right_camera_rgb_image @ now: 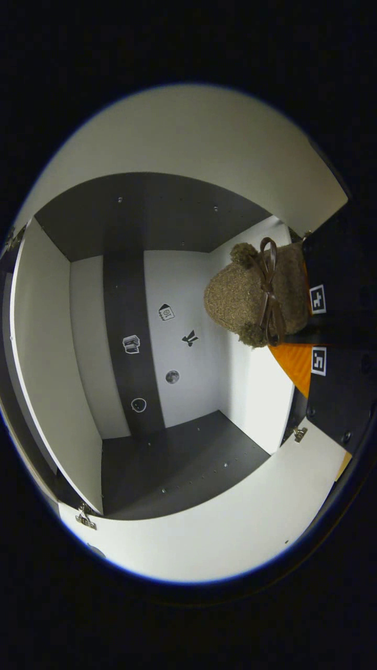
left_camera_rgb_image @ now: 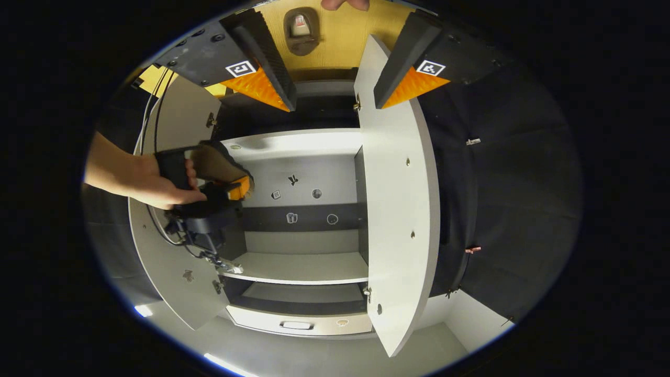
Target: Grab one shoe with the right hand and put it into the shoe cabinet, grab the other shoe with the left hand and put it into the shoe cabinet; then close the right door with the right hand and the left door with the left hand.
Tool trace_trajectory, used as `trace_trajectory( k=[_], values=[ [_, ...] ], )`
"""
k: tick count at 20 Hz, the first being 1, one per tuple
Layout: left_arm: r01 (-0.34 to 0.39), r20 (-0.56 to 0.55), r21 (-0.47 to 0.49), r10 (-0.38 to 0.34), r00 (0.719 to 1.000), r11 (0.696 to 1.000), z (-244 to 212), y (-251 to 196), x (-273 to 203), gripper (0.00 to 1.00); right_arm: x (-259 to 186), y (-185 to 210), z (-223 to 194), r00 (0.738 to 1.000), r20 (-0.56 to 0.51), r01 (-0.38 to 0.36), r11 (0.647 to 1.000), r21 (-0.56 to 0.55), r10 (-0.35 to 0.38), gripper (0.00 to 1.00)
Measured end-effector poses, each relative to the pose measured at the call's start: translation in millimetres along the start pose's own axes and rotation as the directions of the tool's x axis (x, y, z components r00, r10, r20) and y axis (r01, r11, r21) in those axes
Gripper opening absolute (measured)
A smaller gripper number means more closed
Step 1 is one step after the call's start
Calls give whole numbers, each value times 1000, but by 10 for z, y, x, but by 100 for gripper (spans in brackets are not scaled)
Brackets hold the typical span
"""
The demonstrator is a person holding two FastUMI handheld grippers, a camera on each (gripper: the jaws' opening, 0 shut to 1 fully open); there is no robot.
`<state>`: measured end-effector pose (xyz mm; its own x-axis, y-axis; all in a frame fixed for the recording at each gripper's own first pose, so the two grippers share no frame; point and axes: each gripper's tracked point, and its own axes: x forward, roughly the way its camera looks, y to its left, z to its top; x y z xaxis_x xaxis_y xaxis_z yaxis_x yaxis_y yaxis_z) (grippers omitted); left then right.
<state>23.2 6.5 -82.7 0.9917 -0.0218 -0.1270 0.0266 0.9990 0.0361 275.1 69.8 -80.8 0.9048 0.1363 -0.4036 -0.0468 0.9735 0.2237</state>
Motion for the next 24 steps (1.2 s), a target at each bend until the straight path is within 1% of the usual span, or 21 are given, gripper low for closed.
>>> trace_trajectory(
  k=[5,9,11,14,18,20,23,24],
  values=[
    [-4,-9,-28,3,1000,1000,-25,-84,23,95,672,-36,166,1000,15,5,1000,-18,-4,8],
    [-51,-31,-35,50,998,998,-89,12,25,95,1211,-113,87,1000,-6,24,1000,-10,-24,8],
    [-88,-36,-13,87,996,996,-112,105,18,95,1415,-146,18,999,-30,28,1000,-4,-28,8],
    [-110,-56,-7,109,992,994,-200,163,25,95,1692,-231,-88,996,-76,53,998,43,-49,8],
    [-126,-80,-7,125,989,992,-271,177,55,95,1898,-327,-202,989,-126,92,994,61,-84,8],
    [-124,-85,-11,122,989,992,-276,156,79,95,1926,-304,-252,987,-143,89,994,65,-79,10],
    [-118,-80,-9,117,990,993,-234,132,136,95,1909,-267,-274,986,-146,87,996,37,-81,12],
    [-113,-78,-10,112,991,994,-224,115,150,95,1887,-253,-291,985,-154,83,996,34,-77,9]
  ],
)
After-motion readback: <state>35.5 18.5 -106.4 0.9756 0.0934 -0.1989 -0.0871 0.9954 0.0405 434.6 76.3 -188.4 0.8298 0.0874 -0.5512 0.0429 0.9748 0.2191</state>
